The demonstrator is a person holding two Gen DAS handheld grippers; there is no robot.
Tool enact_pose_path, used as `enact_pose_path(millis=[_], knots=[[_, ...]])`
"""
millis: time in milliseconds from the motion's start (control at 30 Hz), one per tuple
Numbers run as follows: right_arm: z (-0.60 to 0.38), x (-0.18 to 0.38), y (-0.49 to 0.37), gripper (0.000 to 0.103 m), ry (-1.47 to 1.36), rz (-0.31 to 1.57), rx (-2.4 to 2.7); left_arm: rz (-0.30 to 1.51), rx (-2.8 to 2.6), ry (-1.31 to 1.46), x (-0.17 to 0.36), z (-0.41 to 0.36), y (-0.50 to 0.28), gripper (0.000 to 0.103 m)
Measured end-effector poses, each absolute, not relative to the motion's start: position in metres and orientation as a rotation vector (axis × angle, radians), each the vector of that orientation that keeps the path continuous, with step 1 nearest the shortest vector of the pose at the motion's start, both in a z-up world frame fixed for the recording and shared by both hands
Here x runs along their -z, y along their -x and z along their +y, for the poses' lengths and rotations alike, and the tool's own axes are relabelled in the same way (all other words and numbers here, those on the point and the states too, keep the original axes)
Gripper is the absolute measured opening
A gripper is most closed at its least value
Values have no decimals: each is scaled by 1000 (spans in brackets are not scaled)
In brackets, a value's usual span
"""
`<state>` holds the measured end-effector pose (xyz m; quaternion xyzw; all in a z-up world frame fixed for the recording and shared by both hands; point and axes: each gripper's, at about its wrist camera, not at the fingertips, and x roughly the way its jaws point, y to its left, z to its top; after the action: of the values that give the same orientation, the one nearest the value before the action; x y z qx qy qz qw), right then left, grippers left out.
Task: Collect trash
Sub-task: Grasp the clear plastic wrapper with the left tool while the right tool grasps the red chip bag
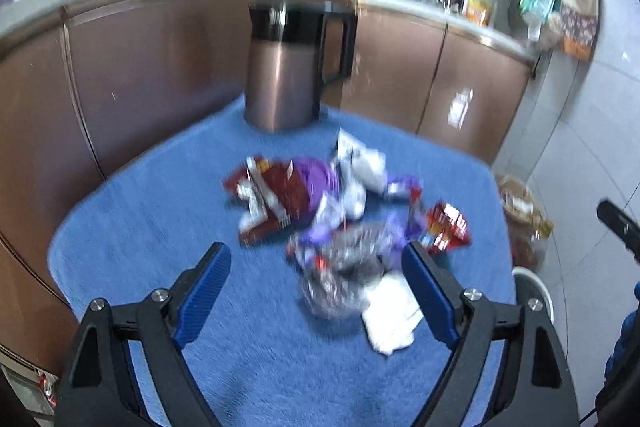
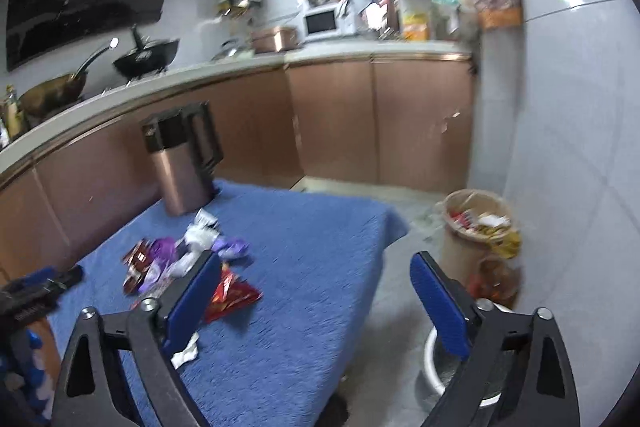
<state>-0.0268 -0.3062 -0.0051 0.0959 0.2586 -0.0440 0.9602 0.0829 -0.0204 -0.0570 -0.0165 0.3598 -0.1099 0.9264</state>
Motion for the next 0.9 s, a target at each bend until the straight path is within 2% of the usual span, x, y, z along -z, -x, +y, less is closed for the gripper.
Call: enact_pose_path(millis=[133,300,433,600,767,833,900], knots=[[-294,23,0,76,-186,598,-9,812,247,35,81,-25,-97,71],[-271,48,-41,70,-159,688,-118,875,267,47,101,-29,-114,67],[-259,63,-67,67,-149,734,-180,904,283,49,111,-30,-123,57],[-254,81,-93,58,-156,779,-212,941,307,76,122,-27,-134,46],[-258,95,-109,47,-170,813,-226,961,323,86,128,-27,-138,31],[-261,100,-113,45,-181,827,-229,966,333,89,130,-28,-137,22],[-261,103,-116,39,-185,836,-235,963,335,86,129,-29,-136,18]])
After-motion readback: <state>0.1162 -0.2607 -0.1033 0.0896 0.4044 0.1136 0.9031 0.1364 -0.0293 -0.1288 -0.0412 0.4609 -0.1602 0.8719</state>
